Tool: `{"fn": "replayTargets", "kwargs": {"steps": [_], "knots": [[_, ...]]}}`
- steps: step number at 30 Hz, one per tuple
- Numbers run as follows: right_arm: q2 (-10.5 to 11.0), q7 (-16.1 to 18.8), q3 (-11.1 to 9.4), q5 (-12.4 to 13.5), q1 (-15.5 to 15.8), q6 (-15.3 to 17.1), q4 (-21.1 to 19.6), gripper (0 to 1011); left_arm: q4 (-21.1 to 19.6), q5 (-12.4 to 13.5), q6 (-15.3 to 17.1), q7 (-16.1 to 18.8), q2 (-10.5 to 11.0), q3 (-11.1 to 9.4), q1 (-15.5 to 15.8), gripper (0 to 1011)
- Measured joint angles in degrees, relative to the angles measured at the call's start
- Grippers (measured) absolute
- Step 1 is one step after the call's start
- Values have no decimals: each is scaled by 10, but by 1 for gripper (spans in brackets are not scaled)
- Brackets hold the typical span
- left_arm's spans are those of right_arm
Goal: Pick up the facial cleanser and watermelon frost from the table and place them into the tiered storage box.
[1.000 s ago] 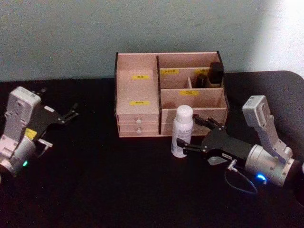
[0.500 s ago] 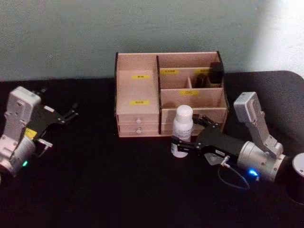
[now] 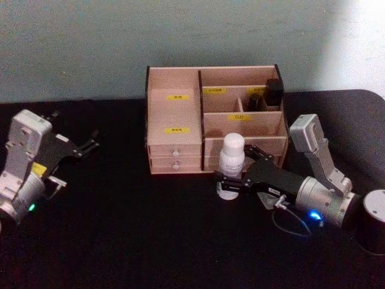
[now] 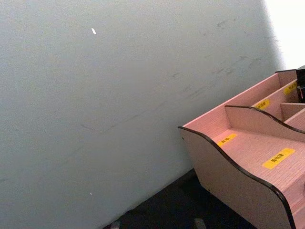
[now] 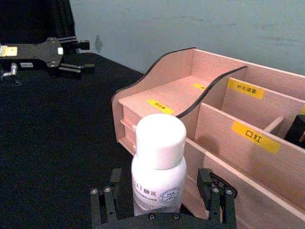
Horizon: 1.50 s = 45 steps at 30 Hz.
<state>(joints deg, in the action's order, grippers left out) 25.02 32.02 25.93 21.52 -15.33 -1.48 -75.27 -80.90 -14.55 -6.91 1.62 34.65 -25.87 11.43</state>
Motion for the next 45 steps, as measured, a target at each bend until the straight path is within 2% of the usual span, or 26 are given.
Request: {"fn": "replayTargets", "kwargs": {"steps": [11,13,19,22,23,27,45], "knots": [[0,-1,0,0,1,0,-1,1003,0,0,0,0,0,0,0,1001],[0,-1,0,0,1,0,-1,978,0,0,0,0,0,0,0,1001],[1,-1,0,1,1,0,-1,842,0,0,0,0,0,0,0,1001],[1,-2,-1,1,2,-1,-2,717,0,0,0,0,0,0,0,1001],[1,-2,-1,1,2,-1,-2,717,0,0,0,0,0,0,0,1001],[1,-2,-1,1,2,-1,-2,596,0,0,0,0,0,0,0,1001],[6,6,-1,4,3,-2,-11,589,0,0,0,0,0,0,0,1001]]}}
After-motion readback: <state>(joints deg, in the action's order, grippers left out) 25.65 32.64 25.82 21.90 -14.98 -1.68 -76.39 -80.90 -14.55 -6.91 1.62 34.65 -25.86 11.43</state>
